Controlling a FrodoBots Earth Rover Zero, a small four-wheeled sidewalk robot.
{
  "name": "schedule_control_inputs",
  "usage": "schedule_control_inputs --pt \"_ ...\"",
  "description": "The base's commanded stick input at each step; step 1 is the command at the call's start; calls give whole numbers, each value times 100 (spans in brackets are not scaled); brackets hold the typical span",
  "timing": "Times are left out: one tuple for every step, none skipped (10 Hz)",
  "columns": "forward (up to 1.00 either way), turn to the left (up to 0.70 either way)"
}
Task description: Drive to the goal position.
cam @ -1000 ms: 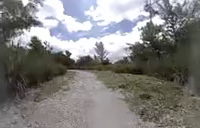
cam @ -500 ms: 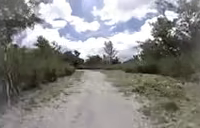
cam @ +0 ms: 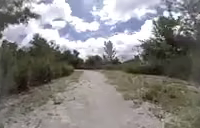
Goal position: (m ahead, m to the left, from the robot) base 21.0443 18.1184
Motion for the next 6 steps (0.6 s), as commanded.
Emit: schedule_control_inputs --pt "85 0" --pt "85 0" --pt "85 0" --pt "85 0" --pt "85 0" --pt "85 0"
